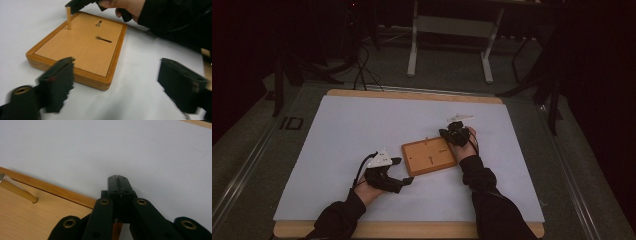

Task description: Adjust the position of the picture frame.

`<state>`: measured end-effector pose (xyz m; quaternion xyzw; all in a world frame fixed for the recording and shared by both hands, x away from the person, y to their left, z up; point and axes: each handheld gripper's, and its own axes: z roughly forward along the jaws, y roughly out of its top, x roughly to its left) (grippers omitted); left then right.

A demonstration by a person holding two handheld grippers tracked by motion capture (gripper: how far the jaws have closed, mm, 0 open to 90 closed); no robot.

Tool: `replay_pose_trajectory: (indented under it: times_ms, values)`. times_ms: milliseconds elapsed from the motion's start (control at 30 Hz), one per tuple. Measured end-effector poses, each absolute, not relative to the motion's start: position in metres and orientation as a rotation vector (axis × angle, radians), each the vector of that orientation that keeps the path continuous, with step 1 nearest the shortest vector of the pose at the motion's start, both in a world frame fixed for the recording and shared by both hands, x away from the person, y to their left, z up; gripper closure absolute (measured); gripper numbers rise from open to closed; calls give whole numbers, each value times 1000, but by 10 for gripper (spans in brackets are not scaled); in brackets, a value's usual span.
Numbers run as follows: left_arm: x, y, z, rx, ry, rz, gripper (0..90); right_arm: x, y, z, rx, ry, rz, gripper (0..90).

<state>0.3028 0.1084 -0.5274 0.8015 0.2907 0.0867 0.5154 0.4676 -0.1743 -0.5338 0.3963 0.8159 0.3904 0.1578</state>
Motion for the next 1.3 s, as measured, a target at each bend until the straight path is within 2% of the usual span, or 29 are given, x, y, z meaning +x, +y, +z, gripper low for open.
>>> replay_pose_trajectory:
  times_ms: [67, 767, 1300]
  values:
    - [303, 108, -528, 1927, 697, 209, 92, 467, -176, -534, 1143, 2332, 1128, 900]
    - [302, 108, -529, 1914, 696, 254, 91, 437, -187, -533, 1176, 2355, 1135, 900]
    - [303, 106, -532, 1896, 672, 221, 92, 423, -192, -535, 1196, 2347, 1174, 900]
